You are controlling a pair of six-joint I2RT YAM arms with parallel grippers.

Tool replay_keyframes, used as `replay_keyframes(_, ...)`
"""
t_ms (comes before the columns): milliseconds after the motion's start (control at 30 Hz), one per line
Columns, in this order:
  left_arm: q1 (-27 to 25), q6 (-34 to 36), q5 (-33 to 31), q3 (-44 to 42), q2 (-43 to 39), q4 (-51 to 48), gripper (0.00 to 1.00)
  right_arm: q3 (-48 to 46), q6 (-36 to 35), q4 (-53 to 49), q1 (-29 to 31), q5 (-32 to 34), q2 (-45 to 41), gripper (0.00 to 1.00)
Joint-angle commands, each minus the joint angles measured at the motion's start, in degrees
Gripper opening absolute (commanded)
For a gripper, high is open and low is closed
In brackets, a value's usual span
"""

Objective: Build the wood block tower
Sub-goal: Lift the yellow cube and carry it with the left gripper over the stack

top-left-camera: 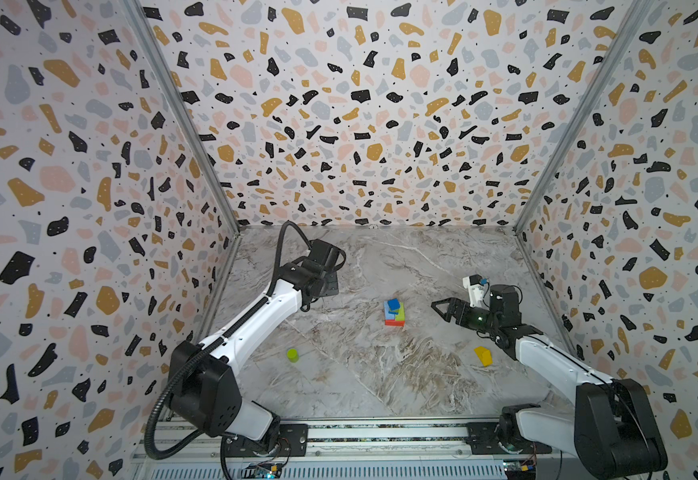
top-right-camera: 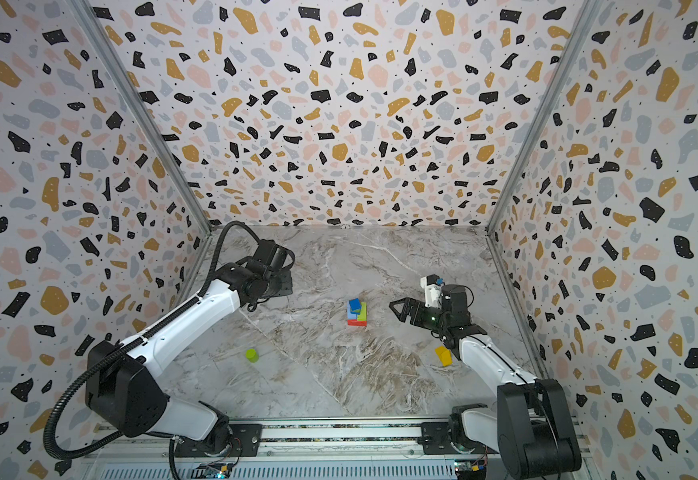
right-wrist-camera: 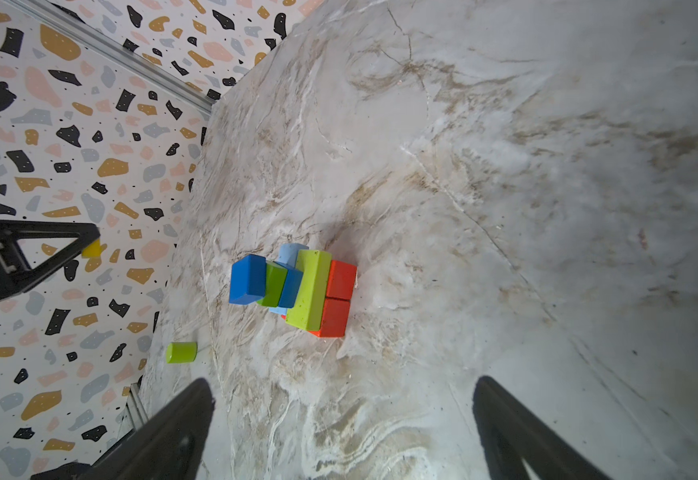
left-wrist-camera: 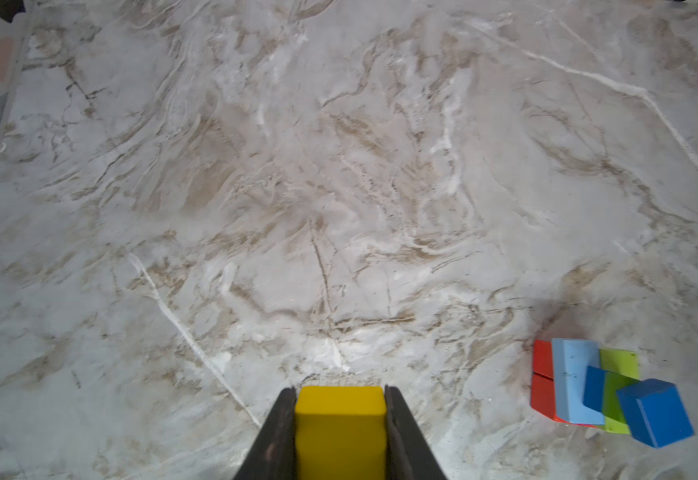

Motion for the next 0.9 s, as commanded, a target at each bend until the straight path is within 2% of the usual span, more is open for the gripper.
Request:
replay_keyframes(0, -2.14, -1.42, -1.51, 3.25, 2.84, -3.16, 0.29, -0.27, 0.56, 0.09, -0.44, 0.08, -0.63, 0.99)
replay_keyframes(867, -17.37, -9.45, -3.85, 25.68, 23.02, -7.34, 0.29, -1.54, 1.96, 0.18, -2.36, 0.18, -0.17, 0.99)
